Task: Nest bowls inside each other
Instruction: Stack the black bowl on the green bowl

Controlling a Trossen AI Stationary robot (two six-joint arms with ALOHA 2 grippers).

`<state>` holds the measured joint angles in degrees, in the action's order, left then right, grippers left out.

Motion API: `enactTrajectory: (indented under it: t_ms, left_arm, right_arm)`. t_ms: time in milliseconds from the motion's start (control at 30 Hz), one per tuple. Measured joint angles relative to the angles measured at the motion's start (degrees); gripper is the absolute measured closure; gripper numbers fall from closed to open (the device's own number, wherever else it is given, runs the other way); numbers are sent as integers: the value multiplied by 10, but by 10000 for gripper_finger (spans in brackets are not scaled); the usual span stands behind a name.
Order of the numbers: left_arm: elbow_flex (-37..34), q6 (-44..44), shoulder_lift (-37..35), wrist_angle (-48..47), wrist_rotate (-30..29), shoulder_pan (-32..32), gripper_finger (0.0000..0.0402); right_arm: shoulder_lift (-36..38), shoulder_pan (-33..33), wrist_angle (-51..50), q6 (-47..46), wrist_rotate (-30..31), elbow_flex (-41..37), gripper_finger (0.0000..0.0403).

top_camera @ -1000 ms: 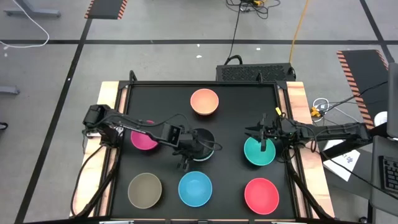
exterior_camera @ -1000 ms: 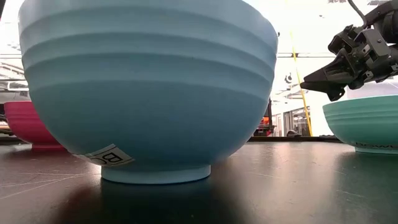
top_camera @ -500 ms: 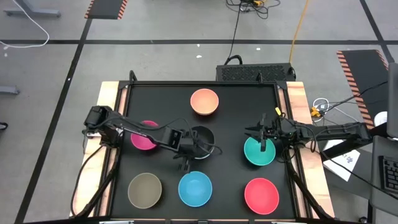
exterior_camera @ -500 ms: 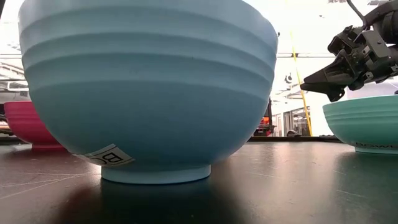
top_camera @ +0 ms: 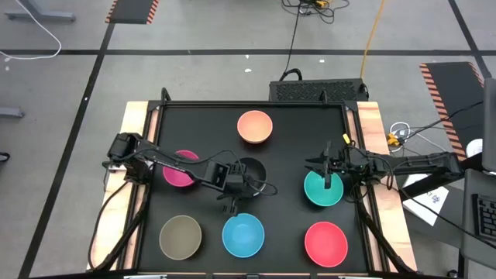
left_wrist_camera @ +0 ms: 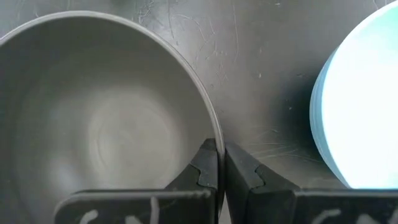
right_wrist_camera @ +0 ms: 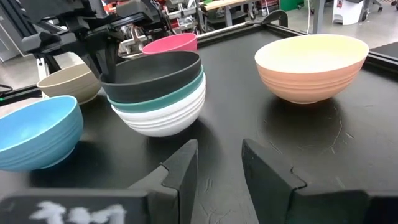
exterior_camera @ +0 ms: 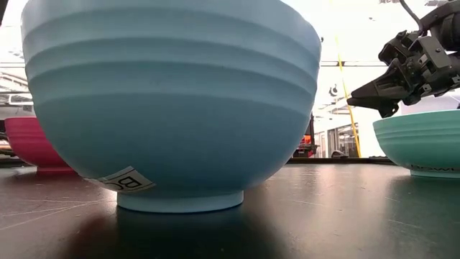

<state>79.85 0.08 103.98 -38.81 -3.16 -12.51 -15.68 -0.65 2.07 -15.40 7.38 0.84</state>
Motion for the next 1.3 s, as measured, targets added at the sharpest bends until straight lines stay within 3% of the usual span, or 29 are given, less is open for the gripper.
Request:
enactTrajectory:
  t_ms: [700, 1033, 1300]
  left_arm:
    - [0, -15, 0, -2, 1, 0, 387]
    - [0, -21, 0, 0, -14, 0, 330]
    - [0, -20, 0, -3, 0, 0, 321]
  right_arm:
    - [-1, 0, 0, 0, 0, 0, 287]
    - [-1, 0, 0, 0, 0, 0, 287]
    - [-1, 0, 0, 0, -1, 0, 287]
